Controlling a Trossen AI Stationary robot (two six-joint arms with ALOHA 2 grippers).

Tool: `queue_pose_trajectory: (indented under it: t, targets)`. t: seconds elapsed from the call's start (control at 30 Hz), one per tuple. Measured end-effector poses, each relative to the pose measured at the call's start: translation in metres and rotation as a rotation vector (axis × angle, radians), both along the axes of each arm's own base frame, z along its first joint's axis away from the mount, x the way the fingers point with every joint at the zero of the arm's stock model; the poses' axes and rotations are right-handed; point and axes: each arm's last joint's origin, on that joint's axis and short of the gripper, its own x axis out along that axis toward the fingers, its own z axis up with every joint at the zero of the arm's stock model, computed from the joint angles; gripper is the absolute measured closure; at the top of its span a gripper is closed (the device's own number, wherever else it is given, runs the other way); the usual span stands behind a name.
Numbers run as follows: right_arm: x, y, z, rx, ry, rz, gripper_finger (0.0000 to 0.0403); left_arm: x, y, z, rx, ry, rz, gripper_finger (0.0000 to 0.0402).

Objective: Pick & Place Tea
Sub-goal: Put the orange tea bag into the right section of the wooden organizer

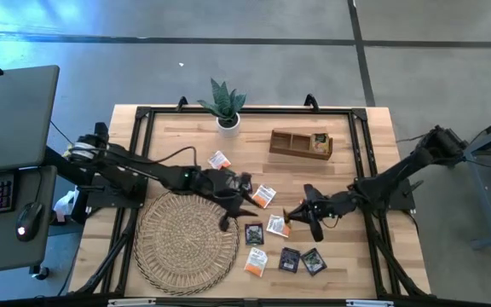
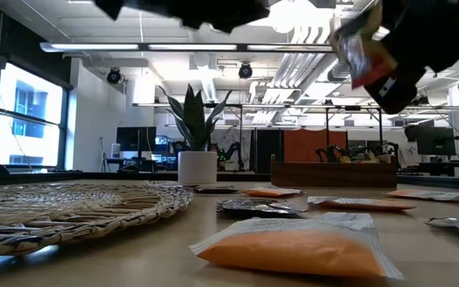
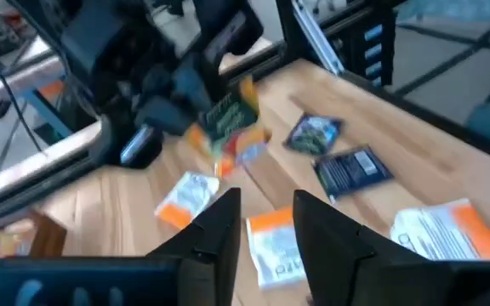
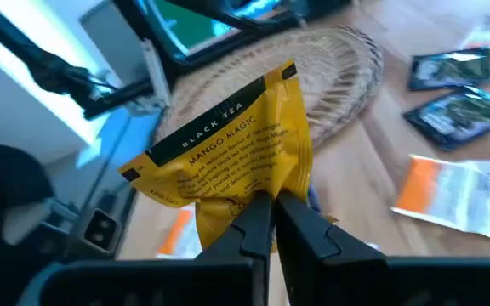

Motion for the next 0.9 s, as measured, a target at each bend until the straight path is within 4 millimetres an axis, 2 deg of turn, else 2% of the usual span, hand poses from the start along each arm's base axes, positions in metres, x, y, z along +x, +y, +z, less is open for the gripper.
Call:
queue_pose_trajectory:
  t: [0.2,0.33,0.47,0.53,0.63,0.9]
  targets:
    - [0.003,-0.007,-0.001,-0.002,0.008,-0.007,0.0399,0.032,-0.006,0.004,0.007,0.017,-0.003,0.0229]
    - [0.003,-0.006,0.000,-0.001,0.004,0.020,0.0393,0.049,-0.009,0.003,0.055,0.055,-0.013,0.0204]
    - [0.003,-0.005,0.000,0.007,0.006,0.049,0.0395,0.070,-0.009,0.002,0.083,0.029,0.015,0.0200]
    - [0.003,-0.004,0.000,0.012,0.004,0.064,0.0397,0.074,-0.009,-0.001,0.107,0.054,0.045,0.0200]
    - [0.003,-0.004,0.001,-0.015,-0.003,0.081,0.0398,0.087,-0.004,0.003,0.100,0.011,0.067,0.0200]
    - [0.003,-0.004,0.000,-0.078,-0.014,0.102,0.0392,0.087,-0.003,-0.001,0.101,0.090,0.030,0.0205]
